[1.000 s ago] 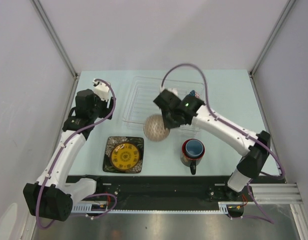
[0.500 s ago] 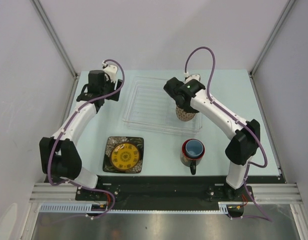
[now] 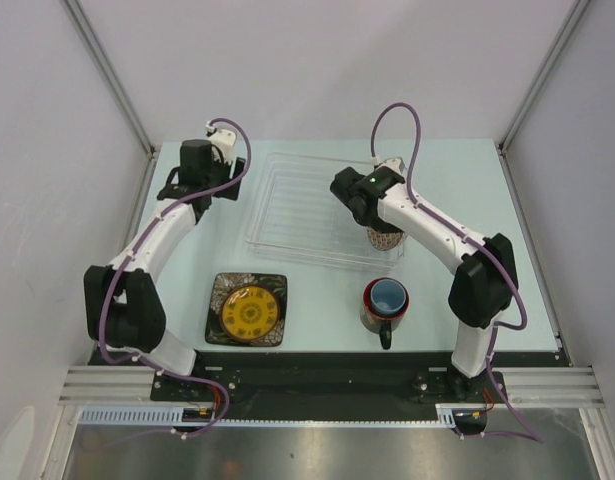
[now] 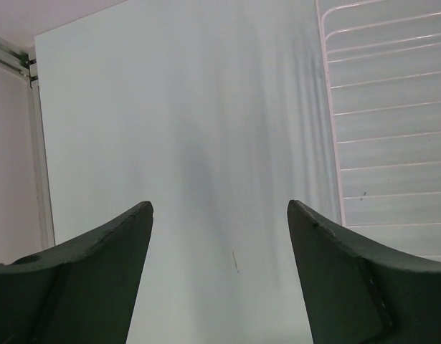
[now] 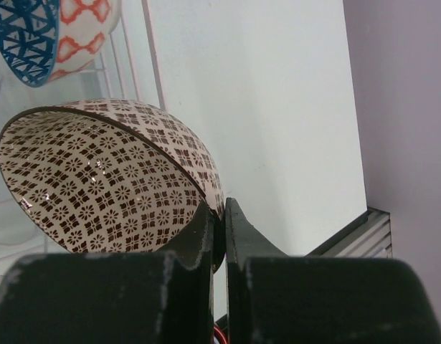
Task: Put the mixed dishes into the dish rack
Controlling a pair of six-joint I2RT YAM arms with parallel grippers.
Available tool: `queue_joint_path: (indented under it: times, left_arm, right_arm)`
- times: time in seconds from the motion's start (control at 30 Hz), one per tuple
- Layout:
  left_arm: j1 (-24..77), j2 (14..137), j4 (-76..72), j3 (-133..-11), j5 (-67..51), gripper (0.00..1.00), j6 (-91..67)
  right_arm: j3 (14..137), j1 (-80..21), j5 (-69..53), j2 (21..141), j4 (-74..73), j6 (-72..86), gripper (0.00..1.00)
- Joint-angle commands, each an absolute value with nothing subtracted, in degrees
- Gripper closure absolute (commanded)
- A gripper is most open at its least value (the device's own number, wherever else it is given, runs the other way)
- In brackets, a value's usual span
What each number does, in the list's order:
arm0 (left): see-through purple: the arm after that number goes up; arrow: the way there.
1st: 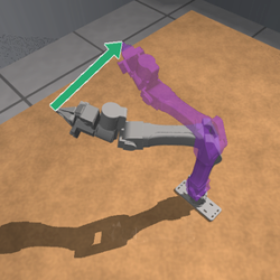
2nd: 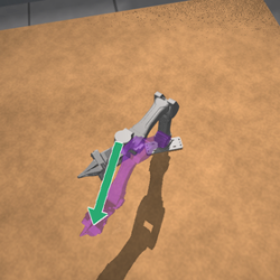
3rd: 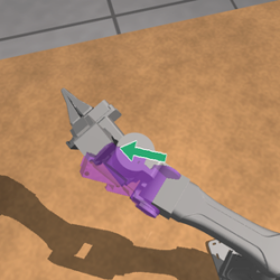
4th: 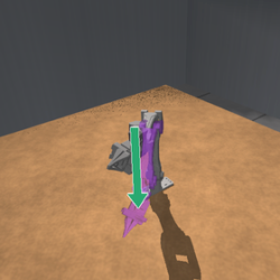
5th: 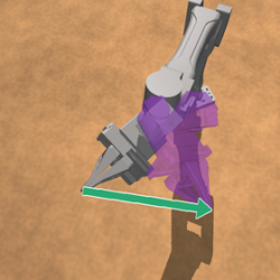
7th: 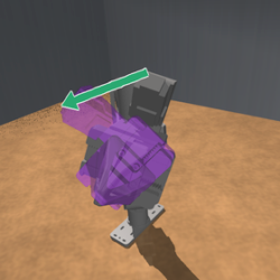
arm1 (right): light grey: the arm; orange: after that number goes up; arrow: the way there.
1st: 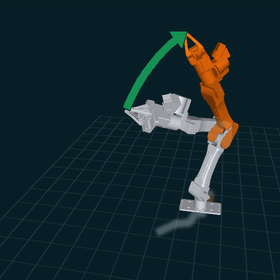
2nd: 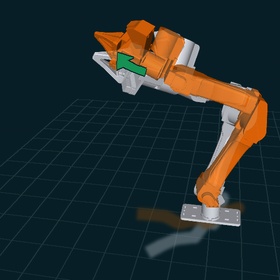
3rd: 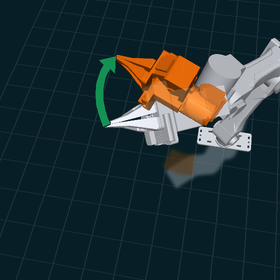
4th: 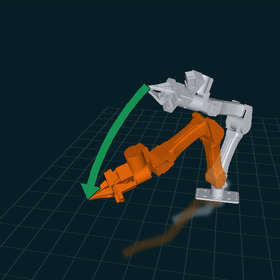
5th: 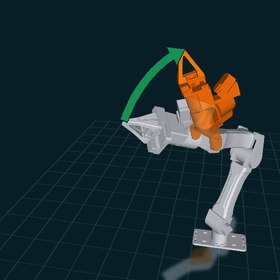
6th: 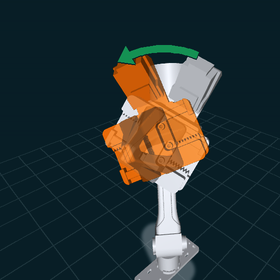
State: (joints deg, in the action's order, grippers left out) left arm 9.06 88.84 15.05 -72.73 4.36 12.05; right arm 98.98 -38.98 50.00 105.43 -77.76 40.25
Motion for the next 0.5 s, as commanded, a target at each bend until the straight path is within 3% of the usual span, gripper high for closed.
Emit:
queue_joint_path:
  times: [0.0,0.47]
  left_arm:
    - [8.6,90.3,12.7,-73.5,2.9,0.19,10.8]
    - [5.1,93.3,9.4,-69.7,6.6,0.19,12.8]
  right_arm:
    - [99.0,-39.0,55.5,106.4,-87.4,40.0,1.00]
    - [100.2,-40.5,60.9,112.6,-87.5,36.7,1.00]
